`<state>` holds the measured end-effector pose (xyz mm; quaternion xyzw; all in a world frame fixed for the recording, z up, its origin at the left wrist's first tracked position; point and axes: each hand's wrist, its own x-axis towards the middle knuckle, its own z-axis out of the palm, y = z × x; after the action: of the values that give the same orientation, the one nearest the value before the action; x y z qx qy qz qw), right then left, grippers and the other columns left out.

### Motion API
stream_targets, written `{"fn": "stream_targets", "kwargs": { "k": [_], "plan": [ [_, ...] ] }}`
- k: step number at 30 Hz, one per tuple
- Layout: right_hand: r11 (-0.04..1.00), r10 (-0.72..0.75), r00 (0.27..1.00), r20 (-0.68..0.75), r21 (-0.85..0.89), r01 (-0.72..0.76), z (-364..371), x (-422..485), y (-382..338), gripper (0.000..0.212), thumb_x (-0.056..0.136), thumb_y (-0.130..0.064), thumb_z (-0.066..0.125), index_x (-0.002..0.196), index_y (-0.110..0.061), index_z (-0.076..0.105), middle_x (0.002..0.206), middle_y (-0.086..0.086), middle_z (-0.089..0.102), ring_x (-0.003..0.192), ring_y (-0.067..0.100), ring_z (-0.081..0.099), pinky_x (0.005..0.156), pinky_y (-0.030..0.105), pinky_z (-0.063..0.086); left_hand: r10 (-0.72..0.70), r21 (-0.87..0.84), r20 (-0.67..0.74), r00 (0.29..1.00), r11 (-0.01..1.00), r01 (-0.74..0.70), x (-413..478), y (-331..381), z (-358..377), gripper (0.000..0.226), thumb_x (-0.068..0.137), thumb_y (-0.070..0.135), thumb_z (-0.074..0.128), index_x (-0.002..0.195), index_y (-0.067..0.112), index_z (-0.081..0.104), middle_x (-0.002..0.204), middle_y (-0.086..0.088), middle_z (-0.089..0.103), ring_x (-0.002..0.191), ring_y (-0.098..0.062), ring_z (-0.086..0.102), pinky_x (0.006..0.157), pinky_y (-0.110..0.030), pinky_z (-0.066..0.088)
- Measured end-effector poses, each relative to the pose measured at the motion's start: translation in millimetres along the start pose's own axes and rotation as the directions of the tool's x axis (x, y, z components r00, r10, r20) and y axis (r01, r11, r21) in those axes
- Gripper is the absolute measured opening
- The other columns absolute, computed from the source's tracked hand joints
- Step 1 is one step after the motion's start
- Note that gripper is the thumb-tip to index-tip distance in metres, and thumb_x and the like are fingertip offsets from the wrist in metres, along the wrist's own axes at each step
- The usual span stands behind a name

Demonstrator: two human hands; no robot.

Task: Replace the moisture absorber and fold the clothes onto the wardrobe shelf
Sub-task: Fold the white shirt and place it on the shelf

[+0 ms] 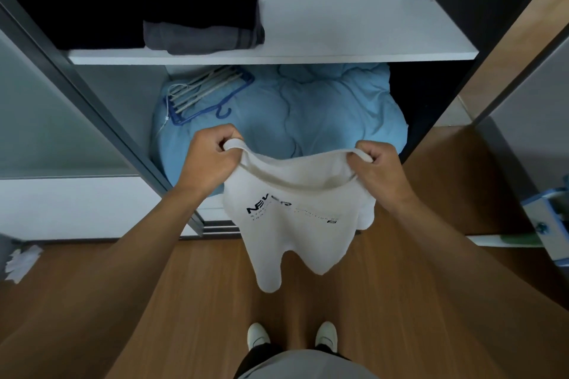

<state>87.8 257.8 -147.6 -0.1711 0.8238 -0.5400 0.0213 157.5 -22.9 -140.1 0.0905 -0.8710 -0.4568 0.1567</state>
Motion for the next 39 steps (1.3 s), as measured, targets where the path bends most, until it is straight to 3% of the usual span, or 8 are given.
{"fn": "stream_targets", "kwargs": {
  "k": [4,8,11,20,28,31,35,39],
  "plan": [
    [0.976,0.108,0.994,-0.016,-0.189,-0.109,4.2,4.0,14.0,0.022,0.092,-0.013,0.059,0.074,-0.003,0.05,0.065,0.002,0.048,0.058,0.01,0.042,0.055,0.026,0.033,0.018,0.029,-0.005,1.0,0.999,-0.018,4.7,-0.2,4.4,0.028,0.071,-0.005,0.051,0.066,0.02,0.062,0.063,0.007,0.06,0.058,-0.002,0.051,0.052,-0.013,0.037],
    [0.976,0.212,0.972,-0.101,-0.022,-0.215,1.6,2.1,16.3,0.01,0.096,-0.017,0.055,0.092,-0.012,0.063,0.073,-0.005,0.059,0.057,-0.002,0.05,0.052,0.01,0.037,-0.049,0.124,-0.007,0.999,0.991,0.05,9.6,-12.7,-0.2,0.027,0.07,-0.007,0.053,0.065,0.018,0.062,0.066,0.002,0.062,0.06,-0.008,0.053,0.056,-0.025,0.04],
    [0.952,0.271,0.959,-0.076,0.17,-0.256,0.3,3.3,10.9,0.022,0.094,-0.008,0.049,0.075,-0.001,0.058,0.067,0.0,0.053,0.061,0.007,0.049,0.058,0.02,0.039,-0.124,0.191,0.005,0.992,0.974,0.121,7.5,-24.1,-1.9,0.024,0.073,-0.003,0.051,0.066,0.018,0.061,0.068,0.002,0.063,0.068,-0.017,0.057,0.063,-0.03,0.043],
    [0.975,0.214,0.924,0.316,-0.019,-0.219,-37.4,6.9,4.8,0.05,0.099,-0.04,0.056,0.07,0.0,0.051,0.066,0.007,0.046,0.06,0.019,0.045,0.058,0.028,0.032,-0.237,-0.087,0.029,0.971,0.967,0.239,9.7,-17.4,-5.4,0.025,0.077,0.024,0.047,0.055,0.019,0.038,0.055,0.005,0.031,0.054,-0.014,0.031,0.057,-0.032,0.023],
    [0.976,0.208,0.836,0.507,-0.045,-0.215,-72.4,11.4,11.2,0.022,0.088,-0.024,0.059,0.093,-0.002,0.057,0.084,0.006,0.054,0.079,0.018,0.052,0.072,0.032,0.036,-0.193,0.189,0.301,0.934,0.972,0.14,16.2,-31.0,-19.2,0.043,0.088,0.051,0.069,0.074,0.012,0.058,0.059,0.006,0.051,0.054,-0.009,0.047,0.055,-0.026,0.034],
    [0.964,0.247,0.882,0.402,-0.197,-0.18,-71.5,14.8,14.4,0.01,0.09,-0.008,0.056,0.085,-0.016,0.06,0.076,-0.01,0.056,0.07,0.001,0.053,0.067,0.021,0.038,-0.22,0.206,0.425,0.878,0.968,0.143,18.4,-29.0,-25.2,0.03,0.076,0.045,0.082,0.085,0.02,0.068,0.071,0.009,0.068,0.061,-0.006,0.06,0.056,-0.016,0.042],
    [0.963,0.224,0.973,0.059,-0.17,-0.211,-51.5,10.7,20.7,0.016,0.093,-0.007,0.058,0.08,-0.014,0.051,0.071,-0.006,0.05,0.059,0.0,0.044,0.051,0.011,0.035,-0.25,0.124,0.429,0.868,0.968,0.217,9.1,-20.3,-10.8,0.02,0.086,0.03,0.077,0.098,0.016,0.072,0.094,-0.005,0.076,0.088,-0.025,0.071,0.078,-0.037,0.055],
    [0.934,0.315,0.946,-0.078,-0.149,-0.323,-11.0,-4.1,19.0,0.018,0.098,-0.023,0.057,0.084,-0.013,0.052,0.075,-0.003,0.052,0.068,0.012,0.05,0.056,0.023,0.035,-0.334,-0.004,0.274,0.902,0.937,0.348,-11.3,2.3,27.9,0.048,0.093,0.042,0.065,0.092,-0.007,0.066,0.079,-0.009,0.064,0.07,-0.022,0.059,0.068,-0.032,0.042]
  ]
}}
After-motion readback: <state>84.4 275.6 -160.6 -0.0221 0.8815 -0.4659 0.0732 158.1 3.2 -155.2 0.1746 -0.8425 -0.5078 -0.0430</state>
